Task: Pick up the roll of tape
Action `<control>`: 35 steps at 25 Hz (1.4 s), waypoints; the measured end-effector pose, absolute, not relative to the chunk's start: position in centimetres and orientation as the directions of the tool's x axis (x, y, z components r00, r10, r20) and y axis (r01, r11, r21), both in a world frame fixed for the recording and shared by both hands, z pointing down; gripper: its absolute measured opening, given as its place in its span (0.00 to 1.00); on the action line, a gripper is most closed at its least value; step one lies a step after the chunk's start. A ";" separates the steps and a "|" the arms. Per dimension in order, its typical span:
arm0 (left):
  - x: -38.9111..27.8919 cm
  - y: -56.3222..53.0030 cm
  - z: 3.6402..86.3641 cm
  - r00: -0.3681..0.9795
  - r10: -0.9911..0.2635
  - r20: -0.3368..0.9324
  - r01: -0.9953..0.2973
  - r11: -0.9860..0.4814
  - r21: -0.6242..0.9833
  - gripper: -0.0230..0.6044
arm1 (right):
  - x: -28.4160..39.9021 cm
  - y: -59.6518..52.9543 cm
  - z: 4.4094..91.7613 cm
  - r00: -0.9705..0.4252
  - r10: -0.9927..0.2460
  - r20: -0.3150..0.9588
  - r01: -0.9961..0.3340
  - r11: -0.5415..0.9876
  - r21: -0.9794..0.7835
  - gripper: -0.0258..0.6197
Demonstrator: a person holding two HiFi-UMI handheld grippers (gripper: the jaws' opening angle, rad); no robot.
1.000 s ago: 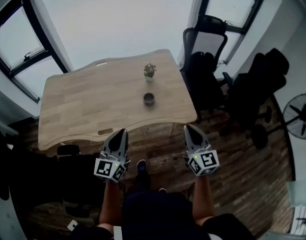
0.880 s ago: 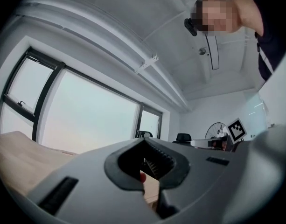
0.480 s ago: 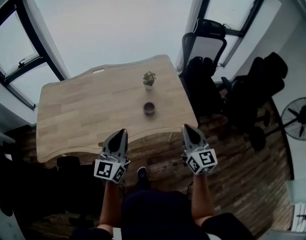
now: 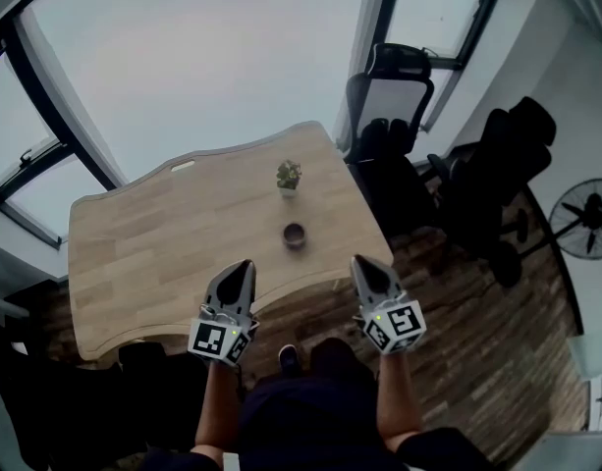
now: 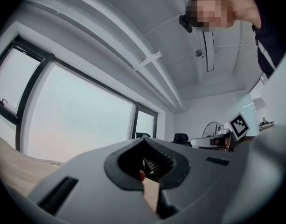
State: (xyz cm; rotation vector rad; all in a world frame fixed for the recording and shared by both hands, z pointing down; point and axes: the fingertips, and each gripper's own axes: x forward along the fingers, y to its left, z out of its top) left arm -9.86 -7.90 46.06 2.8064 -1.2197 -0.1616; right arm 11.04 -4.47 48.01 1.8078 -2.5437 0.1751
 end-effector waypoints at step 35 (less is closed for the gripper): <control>-8.1 -18.8 47.8 0.634 -0.773 -0.022 -0.768 -0.632 0.104 0.05 | 11.5 -18.5 53.3 -0.427 -0.881 0.202 -0.904 0.419 -0.082 0.05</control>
